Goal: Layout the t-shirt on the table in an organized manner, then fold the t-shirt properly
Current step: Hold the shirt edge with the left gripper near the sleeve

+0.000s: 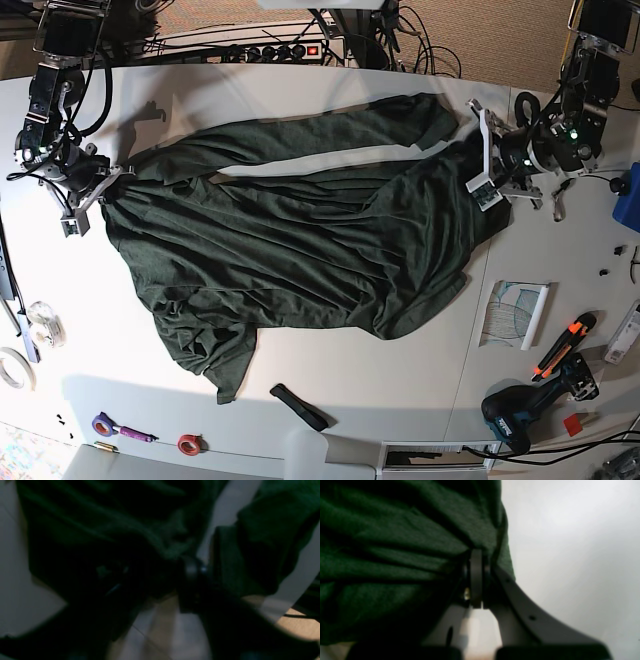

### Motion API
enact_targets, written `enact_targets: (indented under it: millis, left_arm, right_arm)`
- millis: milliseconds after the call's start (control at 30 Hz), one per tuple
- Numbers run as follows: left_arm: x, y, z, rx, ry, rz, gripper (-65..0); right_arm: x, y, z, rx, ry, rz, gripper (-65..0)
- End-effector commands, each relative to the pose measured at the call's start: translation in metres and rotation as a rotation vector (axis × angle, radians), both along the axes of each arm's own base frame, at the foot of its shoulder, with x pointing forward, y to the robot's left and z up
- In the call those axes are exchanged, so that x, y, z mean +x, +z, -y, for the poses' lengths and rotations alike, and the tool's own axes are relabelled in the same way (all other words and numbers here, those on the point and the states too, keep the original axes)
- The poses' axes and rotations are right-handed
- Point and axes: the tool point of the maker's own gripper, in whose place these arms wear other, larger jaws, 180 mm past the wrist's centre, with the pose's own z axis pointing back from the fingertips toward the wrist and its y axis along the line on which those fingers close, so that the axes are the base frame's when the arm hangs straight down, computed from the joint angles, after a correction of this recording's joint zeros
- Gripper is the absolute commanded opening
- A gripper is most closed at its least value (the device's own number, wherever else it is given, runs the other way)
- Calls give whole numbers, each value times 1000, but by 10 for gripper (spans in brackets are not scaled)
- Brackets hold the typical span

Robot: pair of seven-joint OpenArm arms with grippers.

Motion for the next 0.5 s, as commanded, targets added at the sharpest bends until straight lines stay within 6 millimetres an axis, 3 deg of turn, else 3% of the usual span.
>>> enact_targets:
  millis: [0, 67, 200, 300, 467]
  left_arm:
    - [7, 10, -1, -13, -3, 34, -512]
    - [7, 10, 0, -13, -6, 33, -648]
    - [8, 12, 2, -20, -25, 30, -650]
    - [21, 23, -2, 8, -33, 47, -650]
    - [73, 81, -7, -7, 5, 214, -650]
  right_arm:
    - [-2, 3, 9, -35, -9, -17, -650]
    - [-2, 3, 9, -35, -9, -17, -650]
    - [-2, 3, 9, -35, -9, -16, -650]
    - [-1, 4, 9, -35, -9, -12, -650]
    - [-1, 4, 9, -35, -9, -12, -650]
